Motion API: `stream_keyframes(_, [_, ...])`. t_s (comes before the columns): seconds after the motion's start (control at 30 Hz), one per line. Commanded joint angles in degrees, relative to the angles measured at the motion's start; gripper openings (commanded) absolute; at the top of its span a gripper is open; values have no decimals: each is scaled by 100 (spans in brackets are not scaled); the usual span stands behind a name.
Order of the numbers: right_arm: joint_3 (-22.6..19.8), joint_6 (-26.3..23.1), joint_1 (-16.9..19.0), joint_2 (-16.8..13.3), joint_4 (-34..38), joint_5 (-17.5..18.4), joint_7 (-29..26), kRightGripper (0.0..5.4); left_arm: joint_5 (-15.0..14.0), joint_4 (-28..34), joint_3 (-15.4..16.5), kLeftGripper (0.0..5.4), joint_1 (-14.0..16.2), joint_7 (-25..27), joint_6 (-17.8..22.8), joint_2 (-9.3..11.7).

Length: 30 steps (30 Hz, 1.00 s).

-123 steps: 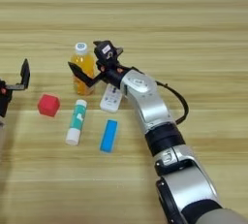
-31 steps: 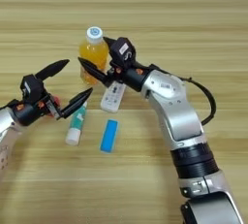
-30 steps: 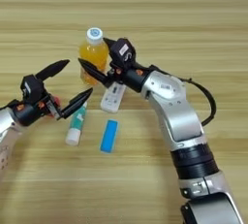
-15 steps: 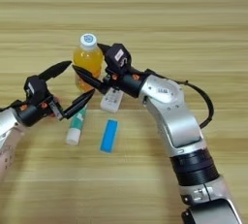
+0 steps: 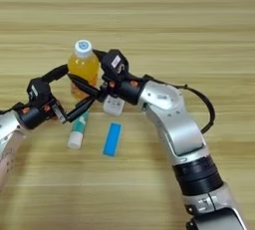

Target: Move the objects on the table

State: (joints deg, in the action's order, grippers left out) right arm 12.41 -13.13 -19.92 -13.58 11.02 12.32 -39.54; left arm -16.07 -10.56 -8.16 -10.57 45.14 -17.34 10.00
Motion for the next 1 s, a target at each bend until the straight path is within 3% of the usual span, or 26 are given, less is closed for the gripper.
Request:
stream_keyframes(0.03, [57, -2, -46, 0, 160, 101, -68, 352, 91, -97, 5, 540, -126, -13, -95, -9])
stream_keyframes(0.77, [178, 84, 5, -29, 143, 78, -143, 352, 270, -318, 12, 348, -151, -52, -320, 12])
stream_keyframes(1.0, [209, 127, 41, -45, 92, 55, -165, 352, 314, -381, 32, 339, -164, -129, -361, 20])
